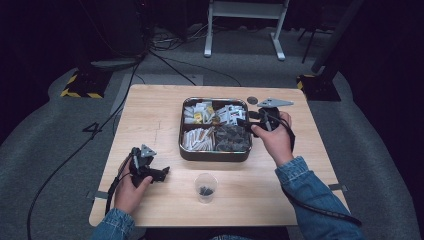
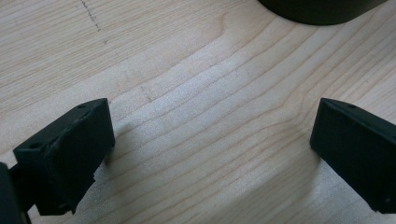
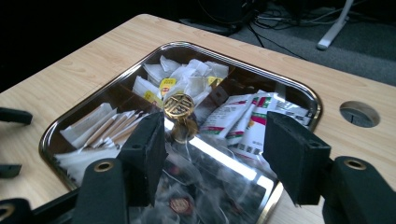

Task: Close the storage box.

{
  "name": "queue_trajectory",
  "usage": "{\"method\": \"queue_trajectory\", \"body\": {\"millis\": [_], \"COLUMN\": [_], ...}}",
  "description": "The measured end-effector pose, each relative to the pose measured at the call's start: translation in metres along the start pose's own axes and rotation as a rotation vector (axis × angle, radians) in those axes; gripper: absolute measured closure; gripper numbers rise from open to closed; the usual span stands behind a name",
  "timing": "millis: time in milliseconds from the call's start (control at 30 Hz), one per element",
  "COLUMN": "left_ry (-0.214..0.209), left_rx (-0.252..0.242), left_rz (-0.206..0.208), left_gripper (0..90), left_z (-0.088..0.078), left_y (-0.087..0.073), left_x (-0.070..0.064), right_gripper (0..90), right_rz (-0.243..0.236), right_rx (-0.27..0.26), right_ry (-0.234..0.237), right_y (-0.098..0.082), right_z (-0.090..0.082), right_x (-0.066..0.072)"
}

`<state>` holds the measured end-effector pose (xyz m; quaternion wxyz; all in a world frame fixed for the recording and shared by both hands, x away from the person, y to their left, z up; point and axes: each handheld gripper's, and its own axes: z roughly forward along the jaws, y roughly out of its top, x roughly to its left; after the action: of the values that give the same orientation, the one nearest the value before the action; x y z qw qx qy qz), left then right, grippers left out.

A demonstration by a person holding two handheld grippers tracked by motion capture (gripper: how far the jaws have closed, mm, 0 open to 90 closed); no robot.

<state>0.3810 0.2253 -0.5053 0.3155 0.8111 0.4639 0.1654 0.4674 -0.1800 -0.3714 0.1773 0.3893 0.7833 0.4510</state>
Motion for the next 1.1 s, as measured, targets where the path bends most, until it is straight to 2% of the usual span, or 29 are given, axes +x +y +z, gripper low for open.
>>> {"method": "queue_trajectory", "body": {"millis": [167,333,633,933,1000,1100], "left_ry": [0.000,-0.002,-0.006,-0.006,-0.006,-0.007], "left_rx": [0.000,0.001,0.001,0.002,0.002,0.002], "left_rz": [0.000,-0.001,0.001,0.002,0.002,0.001], "left_gripper": [0.2,0.2,0.2,0.2,0.2,0.2], "left_z": [0.000,0.000,0.000,0.000,0.000,0.000], "left_y": [0.000,0.000,0.000,0.000,0.000,0.000], "left_x": [0.000,0.000,0.000,0.000,0.000,0.000], "right_gripper": [37.7,36.7,36.4,36.4,36.4,36.5], "right_rz": [-0.010,0.000,-0.014,0.033,0.015,0.003], "right_rx": [0.005,0.006,-0.014,-0.035,0.005,0.036], "right_ry": [-0.017,-0.029,-0.040,-0.078,-0.092,-0.122], "right_y": [-0.009,-0.026,-0.064,-0.110,-0.119,-0.131], "right_z": [-0.019,-0.037,-0.068,-0.091,-0.090,-0.090], "right_x": [-0.015,-0.027,-0.045,-0.070,-0.076,-0.084]}}
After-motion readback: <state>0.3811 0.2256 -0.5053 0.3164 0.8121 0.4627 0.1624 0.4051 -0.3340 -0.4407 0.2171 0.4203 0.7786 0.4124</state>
